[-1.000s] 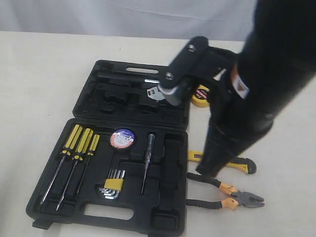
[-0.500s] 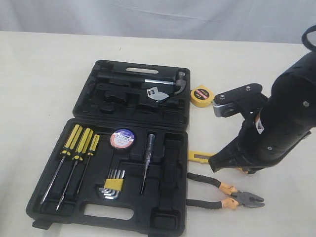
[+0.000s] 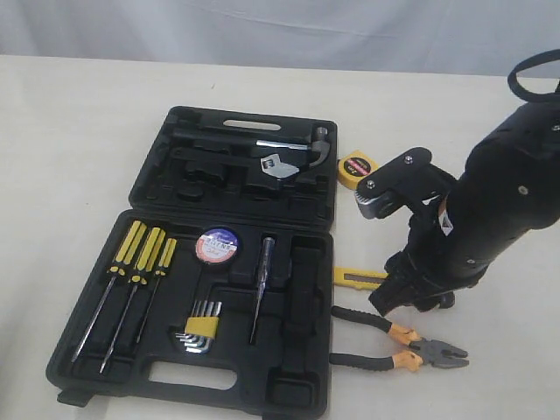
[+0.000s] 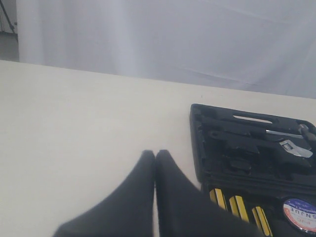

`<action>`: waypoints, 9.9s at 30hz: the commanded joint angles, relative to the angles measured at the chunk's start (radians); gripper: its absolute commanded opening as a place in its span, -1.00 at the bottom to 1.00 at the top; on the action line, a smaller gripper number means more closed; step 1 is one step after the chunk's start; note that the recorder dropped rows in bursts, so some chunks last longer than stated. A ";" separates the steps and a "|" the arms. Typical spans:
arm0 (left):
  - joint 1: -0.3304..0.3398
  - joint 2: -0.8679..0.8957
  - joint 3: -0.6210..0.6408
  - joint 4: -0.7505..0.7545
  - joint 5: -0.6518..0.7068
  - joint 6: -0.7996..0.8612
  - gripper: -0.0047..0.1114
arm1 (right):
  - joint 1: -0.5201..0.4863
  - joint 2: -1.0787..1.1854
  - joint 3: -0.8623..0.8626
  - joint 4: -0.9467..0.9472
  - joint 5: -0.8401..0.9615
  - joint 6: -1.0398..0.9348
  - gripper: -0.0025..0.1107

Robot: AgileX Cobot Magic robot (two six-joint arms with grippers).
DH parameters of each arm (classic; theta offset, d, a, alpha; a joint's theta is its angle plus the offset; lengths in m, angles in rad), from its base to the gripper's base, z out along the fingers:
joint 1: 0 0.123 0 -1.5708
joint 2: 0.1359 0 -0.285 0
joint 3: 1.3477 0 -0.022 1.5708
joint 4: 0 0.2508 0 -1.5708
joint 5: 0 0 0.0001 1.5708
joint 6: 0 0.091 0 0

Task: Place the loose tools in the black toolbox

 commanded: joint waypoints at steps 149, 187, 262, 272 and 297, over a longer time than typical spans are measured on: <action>-0.006 0.004 -0.005 -0.001 -0.001 0.000 -0.92 | 0.487 0.232 -0.107 -0.707 -0.109 -1.207 -0.10; -0.006 0.004 -0.005 -0.001 0.001 0.000 -0.92 | 0.086 0.108 -0.120 -0.438 -0.437 0.635 -0.96; -0.006 0.004 -0.005 0.004 0.000 0.000 -0.92 | 0.059 0.267 -0.177 -0.703 -0.336 0.658 -0.96; -0.006 0.004 -0.005 0.004 0.002 0.000 -0.92 | 0.148 0.278 -0.125 -0.716 -0.285 0.651 -0.96; -0.006 0.004 -0.005 0.004 0.000 0.000 -0.92 | 0.218 0.152 -0.071 -0.529 -0.237 0.601 -0.96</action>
